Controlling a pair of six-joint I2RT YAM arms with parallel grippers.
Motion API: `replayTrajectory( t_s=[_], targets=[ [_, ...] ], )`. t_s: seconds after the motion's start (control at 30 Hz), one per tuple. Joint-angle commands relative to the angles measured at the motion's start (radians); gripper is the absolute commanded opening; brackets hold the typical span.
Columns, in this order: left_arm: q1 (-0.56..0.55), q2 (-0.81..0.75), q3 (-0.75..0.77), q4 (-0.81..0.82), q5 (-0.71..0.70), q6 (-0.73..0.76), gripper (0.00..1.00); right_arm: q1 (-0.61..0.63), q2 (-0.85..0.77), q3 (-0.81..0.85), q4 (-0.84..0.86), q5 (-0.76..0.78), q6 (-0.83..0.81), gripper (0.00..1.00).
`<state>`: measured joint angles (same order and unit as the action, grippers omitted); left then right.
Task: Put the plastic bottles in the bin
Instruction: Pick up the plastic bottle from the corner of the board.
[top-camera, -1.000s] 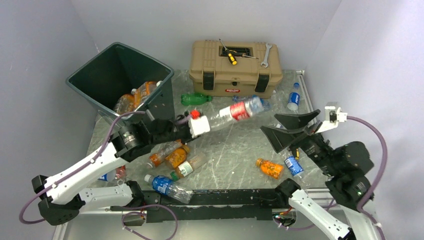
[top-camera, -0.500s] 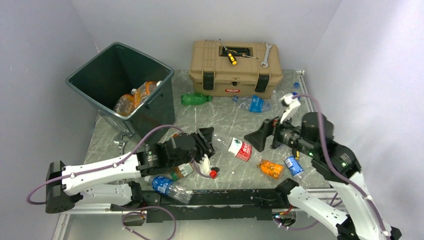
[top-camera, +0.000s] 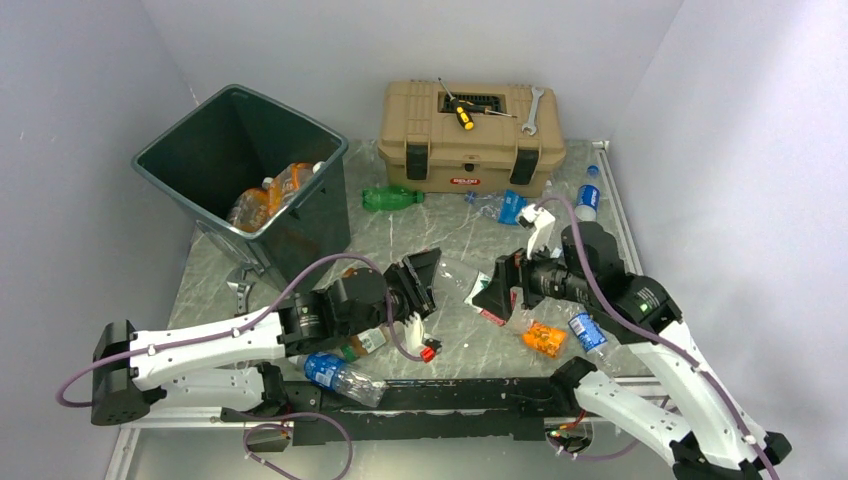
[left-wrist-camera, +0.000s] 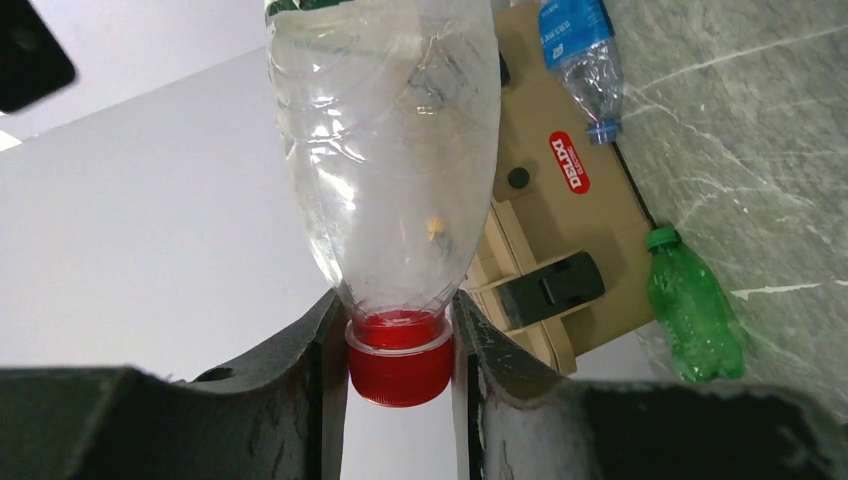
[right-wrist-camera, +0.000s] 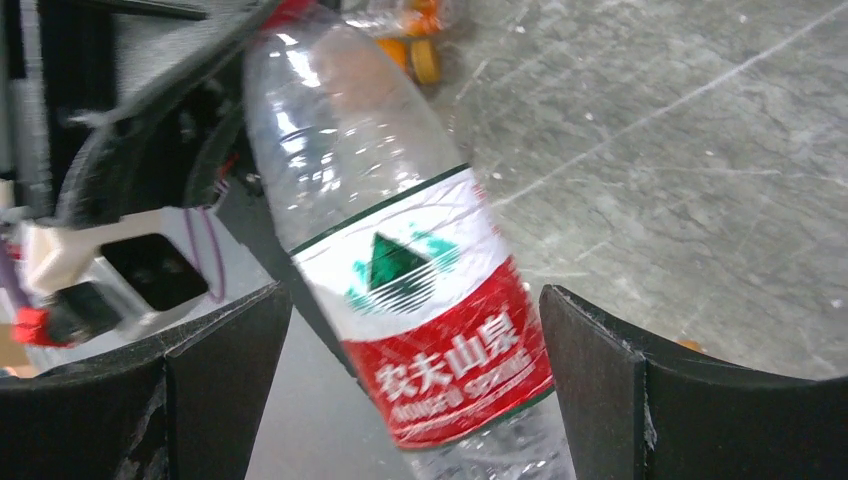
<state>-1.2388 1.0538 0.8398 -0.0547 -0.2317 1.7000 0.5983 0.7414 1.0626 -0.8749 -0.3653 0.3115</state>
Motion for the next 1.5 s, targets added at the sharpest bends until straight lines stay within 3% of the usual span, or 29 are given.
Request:
replayTrajectory(
  t_s=[0.0, 0.17, 0.33, 0.57, 0.87, 1.03, 1.2, 1.43, 1.47],
  targets=[
    [-0.009, -0.024, 0.000, 0.059, 0.077, -0.027, 0.00, 0.006, 0.038, 0.055, -0.051, 0.083, -0.105, 1.00],
    [-0.010, -0.085, 0.014, -0.108, 0.221, -0.143, 0.00, 0.107, 0.062, 0.088, -0.075, 0.200, -0.144, 0.98],
    [-0.010, -0.106, 0.037, -0.146, 0.255, -0.208, 0.00, 0.169, 0.086, 0.059, -0.056, 0.137, -0.168, 0.98],
    [-0.009, -0.096, 0.136, -0.260, 0.353, -0.315, 0.00, 0.318, 0.140, 0.009, 0.002, 0.184, -0.167, 0.96],
    [-0.005, -0.120, 0.173, -0.282, 0.413, -0.395, 0.00, 0.328, 0.128, -0.005, 0.022, 0.133, -0.168, 0.98],
    [-0.004, -0.129, 0.170, -0.310, 0.387, -0.377, 0.00, 0.328, 0.101, 0.003, 0.011, 0.120, -0.160, 0.91],
    [-0.004, -0.126, 0.160, -0.297, 0.368, -0.368, 0.00, 0.327, 0.104, 0.005, -0.003, 0.092, -0.154, 0.72],
    [-0.005, -0.100, 0.182, -0.304, 0.376, -0.338, 0.00, 0.328, 0.114, 0.013, -0.009, 0.086, -0.155, 0.57],
    [-0.005, -0.100, 0.182, -0.291, 0.375, -0.340, 0.06, 0.328, 0.113, 0.013, -0.003, 0.085, -0.152, 0.55]
  ],
)
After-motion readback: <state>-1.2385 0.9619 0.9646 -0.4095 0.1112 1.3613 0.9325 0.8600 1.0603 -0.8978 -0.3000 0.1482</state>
